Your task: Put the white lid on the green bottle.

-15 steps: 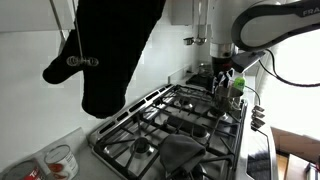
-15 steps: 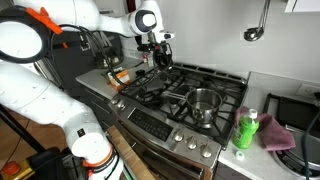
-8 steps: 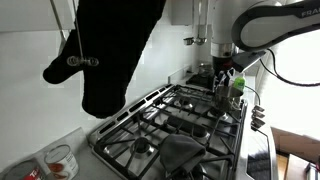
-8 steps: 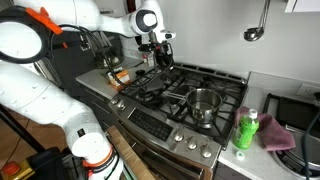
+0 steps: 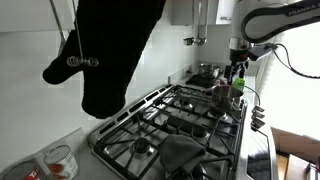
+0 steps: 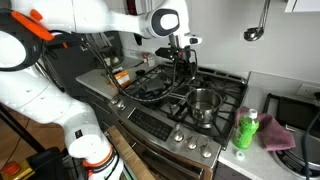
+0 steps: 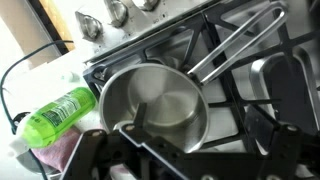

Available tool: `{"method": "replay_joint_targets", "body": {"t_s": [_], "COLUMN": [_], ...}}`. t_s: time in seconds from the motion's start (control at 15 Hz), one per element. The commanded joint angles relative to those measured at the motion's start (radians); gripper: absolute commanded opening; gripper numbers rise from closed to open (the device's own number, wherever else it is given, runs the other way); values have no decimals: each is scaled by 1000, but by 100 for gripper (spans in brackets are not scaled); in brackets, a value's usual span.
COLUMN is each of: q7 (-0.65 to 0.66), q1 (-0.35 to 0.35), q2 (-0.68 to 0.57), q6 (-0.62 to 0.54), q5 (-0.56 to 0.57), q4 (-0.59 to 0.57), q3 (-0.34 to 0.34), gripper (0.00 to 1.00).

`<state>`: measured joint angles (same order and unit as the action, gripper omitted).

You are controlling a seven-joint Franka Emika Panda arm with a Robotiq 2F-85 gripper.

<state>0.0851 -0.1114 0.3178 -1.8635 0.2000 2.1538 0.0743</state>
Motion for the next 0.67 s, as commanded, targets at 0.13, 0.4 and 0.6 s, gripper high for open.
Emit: {"method": "replay_joint_targets", "body": {"t_s": [0.13, 0.4, 0.6], "q7": [-394, -582, -660], "q1": [-35, -77, -114], "q2": [-17, -51, -94], "q6": [16, 9, -13], "q5": [-137, -136, -125], "q4": [-10, -26, -33], "q3": [187, 282, 336], "gripper": [100, 100, 100]}}
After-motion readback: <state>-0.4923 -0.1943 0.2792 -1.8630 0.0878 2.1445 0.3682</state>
